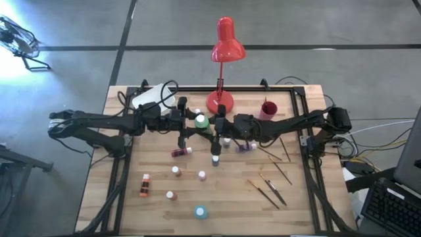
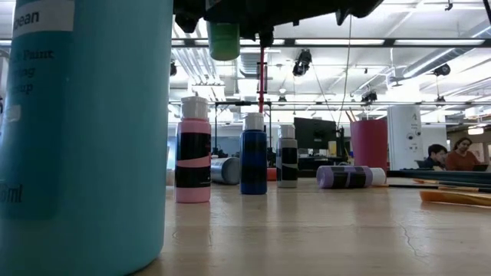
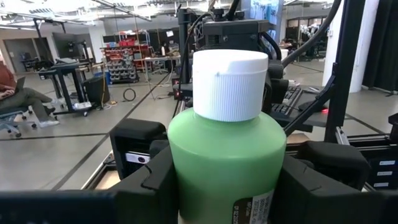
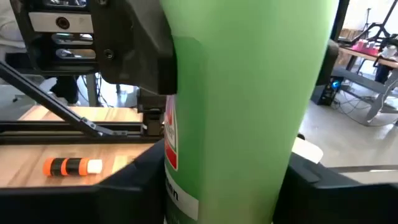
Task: Pick & Place Paint Supplies
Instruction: Put the green paint bottle into the white bin
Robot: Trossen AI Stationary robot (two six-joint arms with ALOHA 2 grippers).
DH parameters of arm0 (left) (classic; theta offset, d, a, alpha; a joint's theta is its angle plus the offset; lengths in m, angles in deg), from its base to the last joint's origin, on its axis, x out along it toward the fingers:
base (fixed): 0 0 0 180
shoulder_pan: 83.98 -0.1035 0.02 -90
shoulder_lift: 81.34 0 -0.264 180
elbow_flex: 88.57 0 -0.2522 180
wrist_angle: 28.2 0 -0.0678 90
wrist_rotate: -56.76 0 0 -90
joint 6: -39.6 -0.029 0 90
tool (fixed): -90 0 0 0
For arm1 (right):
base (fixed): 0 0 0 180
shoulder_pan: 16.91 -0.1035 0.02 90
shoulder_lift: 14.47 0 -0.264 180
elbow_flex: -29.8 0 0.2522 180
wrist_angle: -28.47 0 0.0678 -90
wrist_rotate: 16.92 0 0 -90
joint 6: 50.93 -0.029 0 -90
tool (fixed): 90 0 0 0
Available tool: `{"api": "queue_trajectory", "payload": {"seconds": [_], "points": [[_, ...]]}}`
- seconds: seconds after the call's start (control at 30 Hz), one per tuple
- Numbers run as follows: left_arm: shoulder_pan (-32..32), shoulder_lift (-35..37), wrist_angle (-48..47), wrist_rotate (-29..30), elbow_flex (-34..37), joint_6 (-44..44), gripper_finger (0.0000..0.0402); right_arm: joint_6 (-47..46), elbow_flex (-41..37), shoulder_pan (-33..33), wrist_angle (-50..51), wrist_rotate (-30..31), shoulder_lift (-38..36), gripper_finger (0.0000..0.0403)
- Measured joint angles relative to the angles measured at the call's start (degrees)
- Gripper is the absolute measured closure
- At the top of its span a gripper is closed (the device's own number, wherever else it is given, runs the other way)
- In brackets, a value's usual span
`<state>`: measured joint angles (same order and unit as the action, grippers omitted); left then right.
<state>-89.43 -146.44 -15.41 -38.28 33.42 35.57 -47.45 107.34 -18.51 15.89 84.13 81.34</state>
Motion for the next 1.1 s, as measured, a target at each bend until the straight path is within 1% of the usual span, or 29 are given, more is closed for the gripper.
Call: {"api": "queue_trajectory", "payload": {"seconds": [0.03, 0.1, 0.2, 0.23, 0.33, 0.47, 0.53, 0.6, 0.67, 0.77, 1.1], "points": [[0.0, 0.0, 0.1, 0.0, 0.0, -0.2, 0.0228, 0.4, 0.2, 0.0, 0.3, 0.1, -0.1, 0.024], [-0.1, 0.0, 0.3, -0.1, 0.0, -0.4, 0.0228, 0.9, 0.7, 0.0, 1.5, 0.2, -0.3, 0.0241], [0.0, 0.0, 0.4, 0.0, -0.2, -0.4, 0.0227, 1.5, 0.7, -0.1, 2.8, 2.2, -0.8, 0.0241], [0.0, -0.1, 0.2, 0.1, -0.5, -0.4, 0.0218, 1.7, 0.4, -0.1, 3.1, 2.9, -1.2, 0.0241], [0.0, -0.2, -1.0, 1.9, -1.4, 0.5, 0.0158, 1.9, -1.2, -0.1, 4.1, 5.6, -2.8, 0.0243], [-0.1, 0.4, -2.2, 5.6, -4.6, 0.4, 0.007, 1.0, -2.7, -0.4, 5.3, 13.6, -4.8, 0.0246], [-0.1, 0.2, -3.8, 6.4, -5.6, 0.0, 0.0041, 0.9, -3.2, -0.7, 6.4, 16.9, -5.5, 0.0246], [-0.1, -0.1, -5.4, 6.5, -6.0, 0.0, 0.0023, 0.7, -3.4, -0.9, 6.1, 16.0, -5.4, 0.0246], [-0.1, -0.1, -4.8, 6.5, -6.5, 0.0, 0.0017, 0.4, -3.6, -1.1, 6.5, 15.7, -5.4, 0.0246], [-0.1, 0.2, -4.1, 6.5, -6.7, -0.4, 0.0018, 0.8, -3.6, -1.5, 5.7, 15.7, -5.4, 0.0246], [0.0, -1.2, -4.0, 6.3, -7.4, -0.6, 0.0049, 1.0, -3.6, -1.9, 4.7, 15.3, -5.4, 0.0246]]}}
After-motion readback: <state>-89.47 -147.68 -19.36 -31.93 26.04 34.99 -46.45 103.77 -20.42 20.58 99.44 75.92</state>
